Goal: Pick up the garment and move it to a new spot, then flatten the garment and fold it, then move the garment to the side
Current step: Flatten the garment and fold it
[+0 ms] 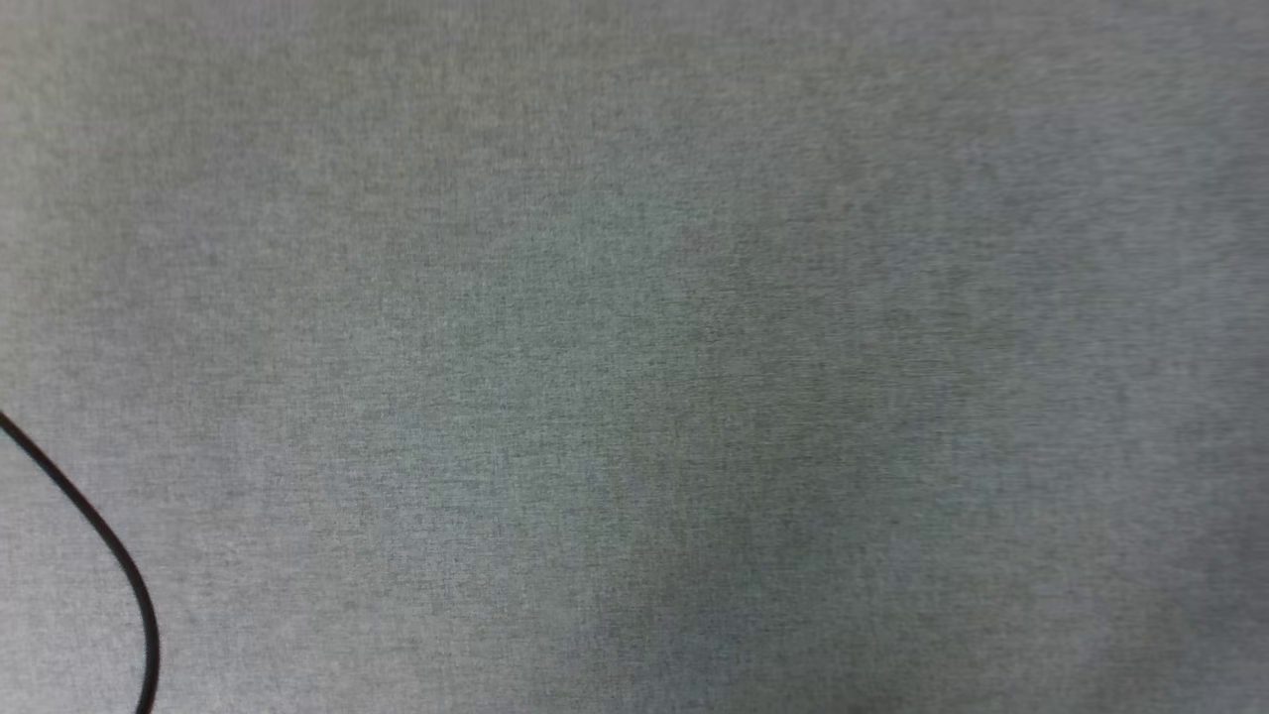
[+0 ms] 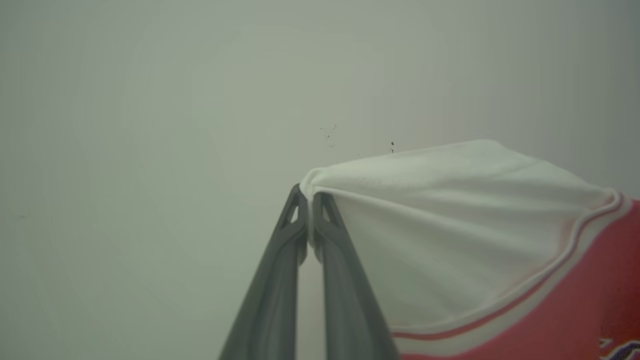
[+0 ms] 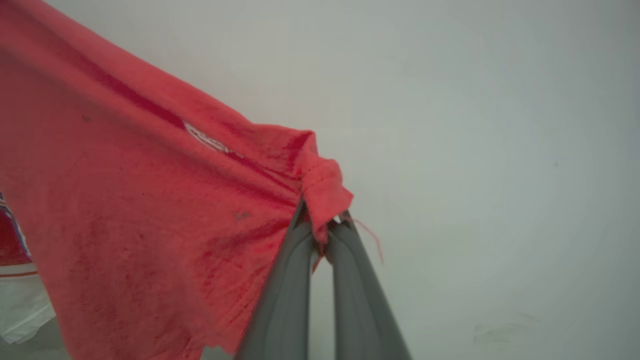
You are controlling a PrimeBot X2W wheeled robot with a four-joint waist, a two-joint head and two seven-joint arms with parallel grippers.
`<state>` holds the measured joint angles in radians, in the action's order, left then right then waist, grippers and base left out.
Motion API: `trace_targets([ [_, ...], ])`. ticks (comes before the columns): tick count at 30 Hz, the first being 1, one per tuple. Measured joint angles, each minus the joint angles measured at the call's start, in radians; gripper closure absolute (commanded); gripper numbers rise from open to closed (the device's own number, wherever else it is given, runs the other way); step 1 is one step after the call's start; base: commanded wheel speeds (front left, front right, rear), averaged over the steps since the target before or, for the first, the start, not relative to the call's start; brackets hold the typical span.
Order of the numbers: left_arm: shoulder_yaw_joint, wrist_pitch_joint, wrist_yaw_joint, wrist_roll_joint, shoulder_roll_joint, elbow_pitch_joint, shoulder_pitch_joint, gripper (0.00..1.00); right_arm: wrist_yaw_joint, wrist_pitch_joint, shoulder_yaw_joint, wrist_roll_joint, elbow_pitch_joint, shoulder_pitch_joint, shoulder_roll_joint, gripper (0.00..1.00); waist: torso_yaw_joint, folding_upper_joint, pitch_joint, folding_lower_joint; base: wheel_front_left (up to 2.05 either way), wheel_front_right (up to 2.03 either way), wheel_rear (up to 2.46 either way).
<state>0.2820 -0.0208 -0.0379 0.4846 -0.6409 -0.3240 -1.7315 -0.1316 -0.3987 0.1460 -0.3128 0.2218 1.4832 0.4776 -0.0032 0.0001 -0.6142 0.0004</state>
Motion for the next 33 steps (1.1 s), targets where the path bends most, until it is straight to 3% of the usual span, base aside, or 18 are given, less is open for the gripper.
trace_targets([
  [8,0.072,0.119,-0.042,-0.014,0.089,-0.212,0.004,1.0,0.0,0.151,0.045,0.058,0.231,0.032,-0.05,1.0,0.04,0.0,-0.047,-0.0001,0.0,0.0,0.0],
  [15,0.153,0.22,-0.06,-0.008,0.16,-0.287,0.255,1.0,0.0,0.267,0.087,0.048,0.366,-0.136,-0.09,1.0,0.06,0.0,0.0,-0.0002,0.0,0.0,0.0],
  [19,0.198,0.252,-0.049,0.005,0.207,-0.256,0.494,1.0,0.0,0.316,0.127,0.008,0.413,-0.291,-0.094,1.0,0.069,0.0,0.06,-0.0002,0.0,0.0,0.0],
  [25,0.215,0.263,-0.001,0.046,0.199,-0.162,0.834,1.0,0.001,0.342,0.202,-0.085,0.427,-0.512,-0.089,1.0,0.075,0.0,0.163,-0.0003,0.0,0.0,0.0],
  [33,0.267,0.192,0.047,0.098,0.132,-0.009,1.23,1.0,0.001,0.344,0.299,-0.224,0.394,-0.775,-0.04,1.0,0.088,0.0,0.32,-0.0007,0.0,0.0,0.0],
])
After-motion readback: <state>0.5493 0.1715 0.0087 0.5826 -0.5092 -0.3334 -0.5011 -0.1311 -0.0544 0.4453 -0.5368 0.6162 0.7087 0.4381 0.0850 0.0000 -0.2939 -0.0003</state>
